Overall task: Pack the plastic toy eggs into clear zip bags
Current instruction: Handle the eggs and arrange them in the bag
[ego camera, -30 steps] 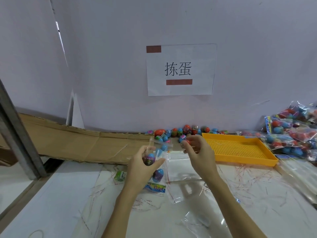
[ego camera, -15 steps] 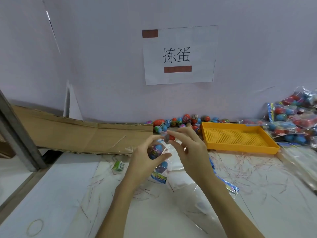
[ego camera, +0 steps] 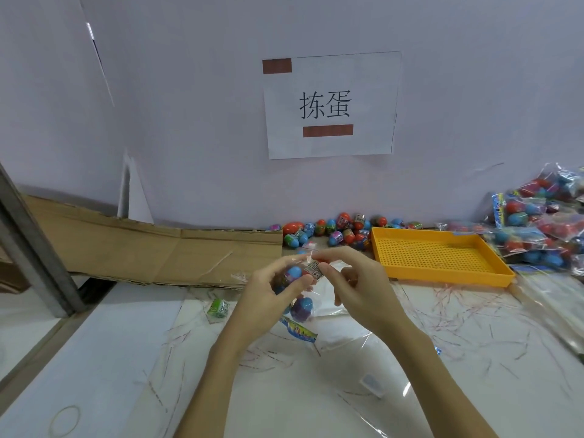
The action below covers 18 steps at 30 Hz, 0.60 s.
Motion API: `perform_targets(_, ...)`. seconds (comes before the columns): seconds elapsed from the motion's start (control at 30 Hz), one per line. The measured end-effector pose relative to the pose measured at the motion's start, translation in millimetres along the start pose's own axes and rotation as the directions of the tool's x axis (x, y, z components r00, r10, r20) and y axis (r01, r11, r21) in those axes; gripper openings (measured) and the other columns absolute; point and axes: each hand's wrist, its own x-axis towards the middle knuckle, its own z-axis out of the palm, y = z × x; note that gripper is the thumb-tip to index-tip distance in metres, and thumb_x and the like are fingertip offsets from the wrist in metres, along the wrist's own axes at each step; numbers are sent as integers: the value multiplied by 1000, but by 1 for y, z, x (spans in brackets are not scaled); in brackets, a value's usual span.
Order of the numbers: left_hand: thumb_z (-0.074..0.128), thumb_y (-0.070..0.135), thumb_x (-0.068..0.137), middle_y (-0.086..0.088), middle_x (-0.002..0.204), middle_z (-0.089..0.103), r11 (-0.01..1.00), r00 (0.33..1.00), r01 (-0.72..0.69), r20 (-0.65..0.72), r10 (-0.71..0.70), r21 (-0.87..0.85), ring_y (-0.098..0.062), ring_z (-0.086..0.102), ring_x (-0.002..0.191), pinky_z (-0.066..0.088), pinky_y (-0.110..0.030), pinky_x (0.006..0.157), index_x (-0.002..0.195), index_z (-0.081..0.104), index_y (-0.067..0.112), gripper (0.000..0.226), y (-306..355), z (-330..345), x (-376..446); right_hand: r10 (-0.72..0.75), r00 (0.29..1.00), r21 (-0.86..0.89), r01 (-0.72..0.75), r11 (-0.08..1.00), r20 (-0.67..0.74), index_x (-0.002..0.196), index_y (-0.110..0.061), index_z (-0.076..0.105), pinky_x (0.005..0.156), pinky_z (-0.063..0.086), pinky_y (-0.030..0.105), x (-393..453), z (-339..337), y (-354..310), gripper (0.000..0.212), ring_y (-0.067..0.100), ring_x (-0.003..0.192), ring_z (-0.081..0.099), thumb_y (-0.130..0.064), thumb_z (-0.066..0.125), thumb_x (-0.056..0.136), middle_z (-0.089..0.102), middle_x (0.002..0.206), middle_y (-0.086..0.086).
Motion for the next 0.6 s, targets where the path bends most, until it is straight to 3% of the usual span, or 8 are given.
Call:
perform_targets(0.1, 70, 40, 93, 4, 98, 77, 1000, 1000, -3, 16, 3, -6, -20, 74, 95, 63, -39, 88, 132, 66, 38, 39, 0, -1, 0, 10, 1000, -2, -10, 1000, 24, 108, -35, 68, 51, 53, 20, 0, -2, 0, 22, 11, 67, 66, -16, 66, 98, 66, 105, -26)
perform_targets(0.23, 78, 35, 86, 5, 102, 79, 995, 999, 38, 41, -35, -89, -19, 76, 95, 64, -33, 82, 127, 71, 33, 42, 1, -3, 0, -11, 995, 38, 7, 999, 100, 105, -26, 75, 58, 56, 23, -1, 2, -3, 19, 11, 80, 65, -17, 59, 101, 61, 105, -16)
perform_targets(0.33, 81, 40, 76, 7, 101, 80, 984, 996, 84, 7, -84, -157, -15, 77, 93, 63, -26, 75, 122, 71, 34, 47, 2, -4, 1, 0, 994, 88, -10, 996, 112, 111, -30, 73, 56, 56, 21, -1, 1, -5, 25, 9, 71, 68, -30, 49, 104, 66, 104, -11)
perform_targets(0.4, 84, 40, 72, 10, 104, 79, 972, 990, 121, -42, -132, -199, -13, 77, 95, 63, -27, 74, 122, 69, 35, 53, 1, -3, 3, 19, 998, 67, -24, 997, 67, 114, -30, 73, 59, 58, 24, 0, -2, -3, 23, 6, 80, 68, -30, 53, 103, 67, 113, -12)
perform_targets(0.5, 87, 43, 64, 8, 116, 76, 950, 968, 176, -132, -215, -259, -17, 74, 105, 64, -38, 86, 128, 67, 31, 68, 1, -2, 6, -32, 996, -61, 26, 998, -86, 108, -25, 76, 66, 53, 12, -1, 2, 0, 16, -5, 104, 57, -20, 67, 96, 56, 124, -17)
perform_targets(0.6, 88, 37, 68, 1, 120, 75, 916, 935, 217, -198, -295, -338, -25, 72, 111, 61, -47, 94, 119, 70, 30, 55, 1, -1, 8, 36, 977, -52, -48, 997, -212, 116, -32, 68, 76, 51, 7, 0, 9, -2, 29, -6, 109, 54, -21, 75, 91, 51, 130, -10)
